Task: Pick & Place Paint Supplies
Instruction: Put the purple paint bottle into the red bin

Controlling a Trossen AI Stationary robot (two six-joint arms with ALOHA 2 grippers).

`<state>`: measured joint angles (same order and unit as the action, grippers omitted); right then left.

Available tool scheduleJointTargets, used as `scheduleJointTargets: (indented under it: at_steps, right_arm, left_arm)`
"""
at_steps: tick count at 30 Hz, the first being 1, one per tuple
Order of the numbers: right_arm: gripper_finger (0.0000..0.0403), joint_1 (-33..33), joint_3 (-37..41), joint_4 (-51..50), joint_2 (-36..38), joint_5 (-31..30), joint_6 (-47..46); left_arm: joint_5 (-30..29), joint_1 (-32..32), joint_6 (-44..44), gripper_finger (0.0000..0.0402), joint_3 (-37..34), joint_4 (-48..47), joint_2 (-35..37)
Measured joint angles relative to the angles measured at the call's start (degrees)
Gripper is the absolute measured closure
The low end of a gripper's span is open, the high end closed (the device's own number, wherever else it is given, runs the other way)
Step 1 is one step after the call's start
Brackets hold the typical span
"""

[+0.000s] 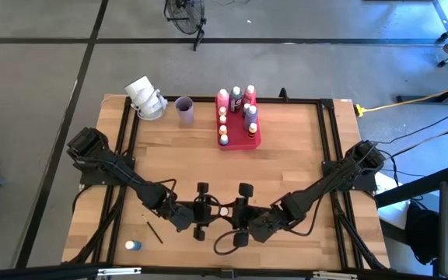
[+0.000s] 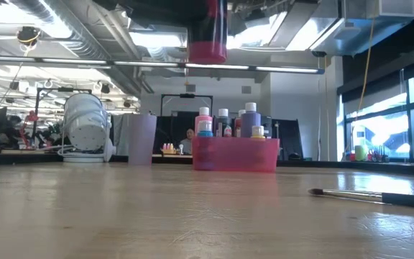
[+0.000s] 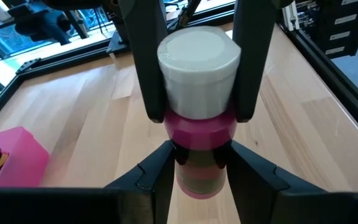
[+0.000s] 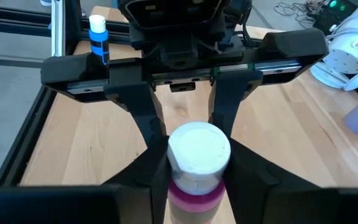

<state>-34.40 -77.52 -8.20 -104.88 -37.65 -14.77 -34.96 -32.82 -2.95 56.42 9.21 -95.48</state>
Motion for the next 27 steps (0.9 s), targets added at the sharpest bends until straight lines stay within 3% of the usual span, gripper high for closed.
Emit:
scheduleJointTargets:
  at_steps: [14,21,27]
  right_arm:
    - [0.0283,-0.17,-0.07,-0.80,0.09,0.39,-1.15]
    - [0.0284,-0.47,-0.01,-4.15,0.08,1.50,-4.26]
    - [0.0284,-0.04,0.07,-13.56,0.67,1.04,-16.69]
  left_arm:
    - [-2.54,-0.04,1.87,0.0266,-0.02,-0.17,-0.02]
    - [-1.13,-0.02,4.47,0.0216,-0.02,0.31,-0.01]
    - [-2.87,-0.17,3.67,0.0165,-0.02,-0.29,0.00]
